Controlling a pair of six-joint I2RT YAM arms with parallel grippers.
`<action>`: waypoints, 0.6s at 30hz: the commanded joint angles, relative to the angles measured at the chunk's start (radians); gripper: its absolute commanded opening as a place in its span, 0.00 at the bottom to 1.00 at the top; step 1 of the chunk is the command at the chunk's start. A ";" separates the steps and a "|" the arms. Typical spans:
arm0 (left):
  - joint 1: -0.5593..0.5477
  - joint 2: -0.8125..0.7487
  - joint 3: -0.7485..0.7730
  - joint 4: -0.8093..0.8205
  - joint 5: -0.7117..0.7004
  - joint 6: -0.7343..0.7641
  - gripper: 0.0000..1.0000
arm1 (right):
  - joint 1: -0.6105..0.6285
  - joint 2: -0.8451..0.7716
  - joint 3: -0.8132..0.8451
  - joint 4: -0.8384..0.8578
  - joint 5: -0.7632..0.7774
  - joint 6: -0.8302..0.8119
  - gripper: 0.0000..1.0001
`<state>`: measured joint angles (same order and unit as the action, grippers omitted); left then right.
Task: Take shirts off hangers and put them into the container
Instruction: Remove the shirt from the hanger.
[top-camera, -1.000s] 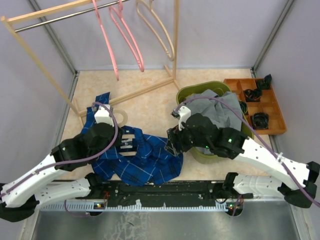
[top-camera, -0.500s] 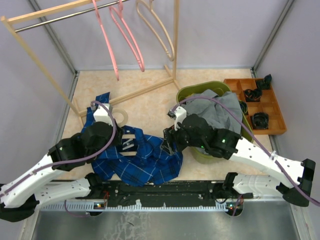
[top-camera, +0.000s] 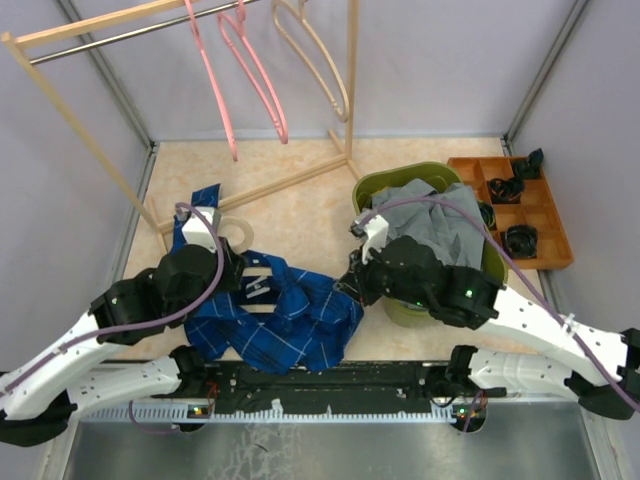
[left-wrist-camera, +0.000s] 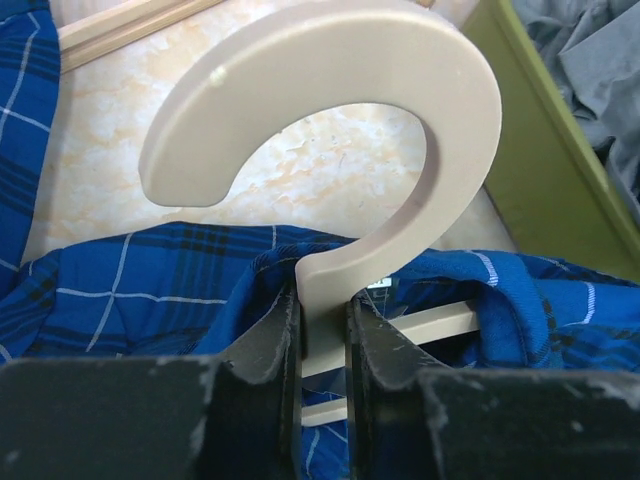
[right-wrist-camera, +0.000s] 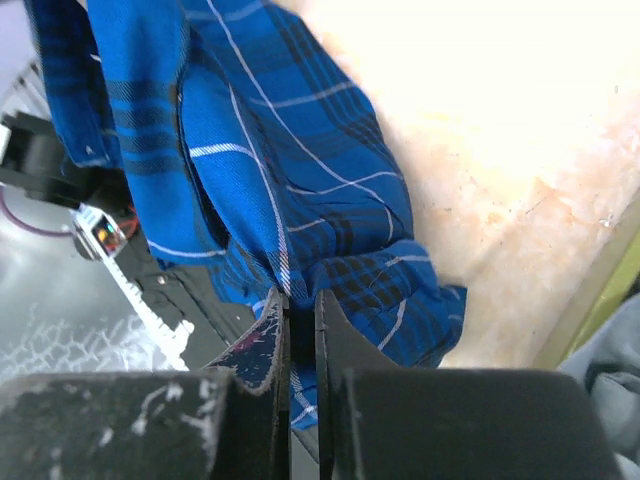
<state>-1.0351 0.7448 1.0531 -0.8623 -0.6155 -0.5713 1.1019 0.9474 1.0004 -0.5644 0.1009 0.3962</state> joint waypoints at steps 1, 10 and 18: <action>0.000 -0.016 0.025 -0.015 0.028 0.061 0.00 | -0.039 -0.084 0.016 0.017 0.286 0.110 0.00; 0.000 -0.063 0.014 0.078 0.131 0.185 0.00 | -0.253 -0.013 -0.044 -0.057 0.052 0.174 0.00; 0.000 -0.071 0.009 0.142 0.183 0.195 0.00 | -0.253 0.120 -0.052 -0.092 0.043 0.147 0.10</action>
<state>-1.0363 0.7017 1.0519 -0.7918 -0.4706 -0.4015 0.8612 1.0172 0.9421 -0.6128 0.1123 0.5690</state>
